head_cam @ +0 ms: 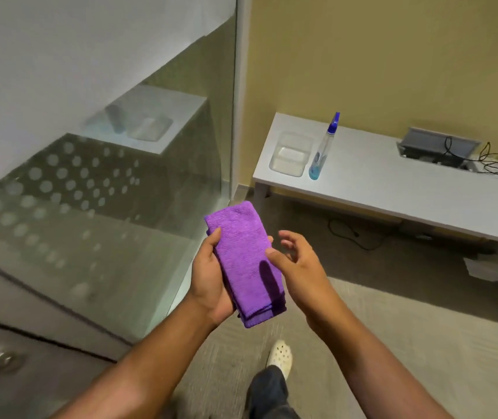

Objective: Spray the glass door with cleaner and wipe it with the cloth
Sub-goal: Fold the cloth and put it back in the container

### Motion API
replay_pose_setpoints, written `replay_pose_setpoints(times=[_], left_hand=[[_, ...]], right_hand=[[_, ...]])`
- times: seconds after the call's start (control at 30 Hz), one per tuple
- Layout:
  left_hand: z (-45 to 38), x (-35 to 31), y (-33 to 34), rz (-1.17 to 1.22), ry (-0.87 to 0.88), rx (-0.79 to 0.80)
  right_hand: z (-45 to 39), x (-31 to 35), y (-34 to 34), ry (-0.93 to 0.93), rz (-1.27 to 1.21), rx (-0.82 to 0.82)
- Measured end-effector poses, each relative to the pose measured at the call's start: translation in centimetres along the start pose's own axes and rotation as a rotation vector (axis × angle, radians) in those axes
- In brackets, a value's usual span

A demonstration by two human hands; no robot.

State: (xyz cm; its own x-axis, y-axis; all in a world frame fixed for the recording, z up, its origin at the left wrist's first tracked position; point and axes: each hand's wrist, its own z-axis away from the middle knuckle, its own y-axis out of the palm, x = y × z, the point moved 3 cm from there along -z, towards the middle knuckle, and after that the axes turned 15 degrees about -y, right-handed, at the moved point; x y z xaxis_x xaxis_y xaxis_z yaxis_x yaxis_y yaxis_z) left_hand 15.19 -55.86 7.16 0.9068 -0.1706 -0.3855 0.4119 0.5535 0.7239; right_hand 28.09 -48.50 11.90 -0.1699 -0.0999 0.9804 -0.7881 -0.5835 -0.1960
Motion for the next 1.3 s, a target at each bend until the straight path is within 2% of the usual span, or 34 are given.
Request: replay_pose_setpoints(times=[0.1,0.17,0.3,0.57,0.73,1.03,1.17,1.3], left_hand=[[-4.1,-1.3,2.7,-0.029,0.004,0.018],[-7.0,-2.3,4.6,-0.047,0.015,-0.008],[-11.6,-4.2,9.0,-0.045,-0.026,-0.02],[-18.4,-7.3,14.5,-0.074,0.002,-0.06],[-22.5,-10.2,15.4,-0.196,0.04,-0.134],[-33.7,-17.9,17.1,-0.187,0.136,-0.201],[-38.2,-22.6,18.8,-0.174,0.157,-0.202],[-41.4,-27.1,20.5,-0.168,0.186,-0.169]], right_hand=[[-3.6,-2.2,-2.4,0.105,-0.175,0.16],[-6.1,-3.4,-4.0,0.11,-0.244,0.208],[-11.3,-3.8,-7.6,0.139,-0.264,0.195],[-20.2,-4.8,-13.3,0.118,-0.182,0.292],[-25.9,-5.7,-14.5,0.075,-0.092,0.307],[-39.3,-5.8,-15.6,-0.021,0.182,0.269],[-45.5,-4.1,-15.9,-0.005,0.271,0.295],[-50.5,-0.4,-15.5,-0.104,0.464,0.378]])
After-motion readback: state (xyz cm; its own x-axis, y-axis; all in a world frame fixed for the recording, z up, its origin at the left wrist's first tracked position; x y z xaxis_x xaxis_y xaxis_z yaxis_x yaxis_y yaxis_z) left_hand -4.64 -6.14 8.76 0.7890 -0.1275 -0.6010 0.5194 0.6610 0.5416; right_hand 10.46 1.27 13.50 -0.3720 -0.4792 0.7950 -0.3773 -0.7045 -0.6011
